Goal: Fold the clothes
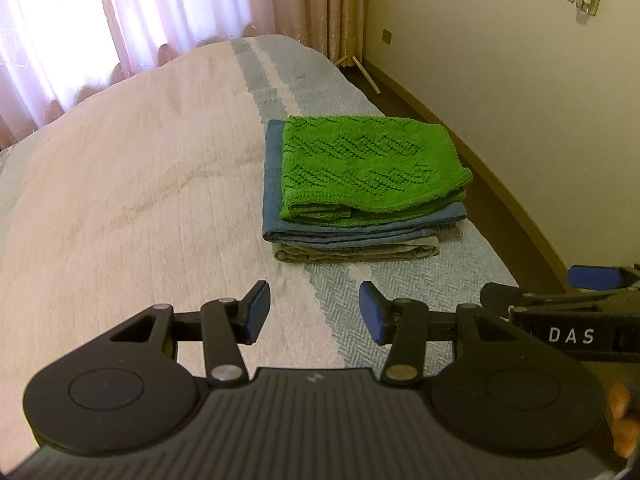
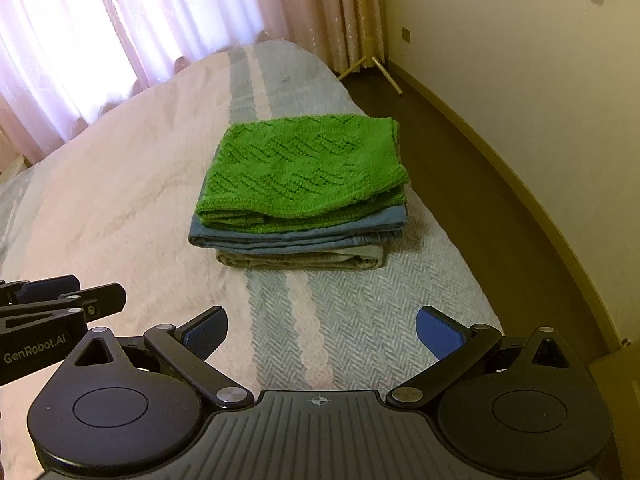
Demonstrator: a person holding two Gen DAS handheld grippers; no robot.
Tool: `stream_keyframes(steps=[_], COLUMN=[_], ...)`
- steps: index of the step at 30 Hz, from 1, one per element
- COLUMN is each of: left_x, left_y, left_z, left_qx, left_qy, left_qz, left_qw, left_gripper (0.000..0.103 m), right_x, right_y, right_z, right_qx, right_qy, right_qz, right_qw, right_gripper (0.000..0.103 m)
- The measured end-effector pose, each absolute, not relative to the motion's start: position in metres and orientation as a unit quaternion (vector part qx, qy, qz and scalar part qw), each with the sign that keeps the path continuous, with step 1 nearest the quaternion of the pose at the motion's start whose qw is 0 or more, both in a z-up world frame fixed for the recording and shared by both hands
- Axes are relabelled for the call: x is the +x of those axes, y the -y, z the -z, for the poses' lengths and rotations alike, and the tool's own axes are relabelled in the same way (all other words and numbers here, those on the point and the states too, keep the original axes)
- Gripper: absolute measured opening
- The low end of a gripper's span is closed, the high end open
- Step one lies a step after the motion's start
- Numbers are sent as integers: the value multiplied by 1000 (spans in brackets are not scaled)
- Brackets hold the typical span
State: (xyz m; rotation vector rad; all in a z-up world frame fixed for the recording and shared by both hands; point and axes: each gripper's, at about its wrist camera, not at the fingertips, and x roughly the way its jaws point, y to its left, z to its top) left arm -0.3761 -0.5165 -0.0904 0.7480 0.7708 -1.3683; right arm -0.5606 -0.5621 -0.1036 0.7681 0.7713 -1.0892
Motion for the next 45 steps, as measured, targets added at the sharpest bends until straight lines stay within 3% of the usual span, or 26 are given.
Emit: stream_keyframes(steps=[45], left_x=[-365], left_y=[584], left_z=[156], left_qx=[359], left_qy=[-367], left_qz=[576], left_qw=[636], left_gripper=[53], right_x=[-546], right_y=[625], right_z=[158], right_qx=[377], right_qy=[-397], right_qz=[475], right_qw=[689], right_gripper=[103])
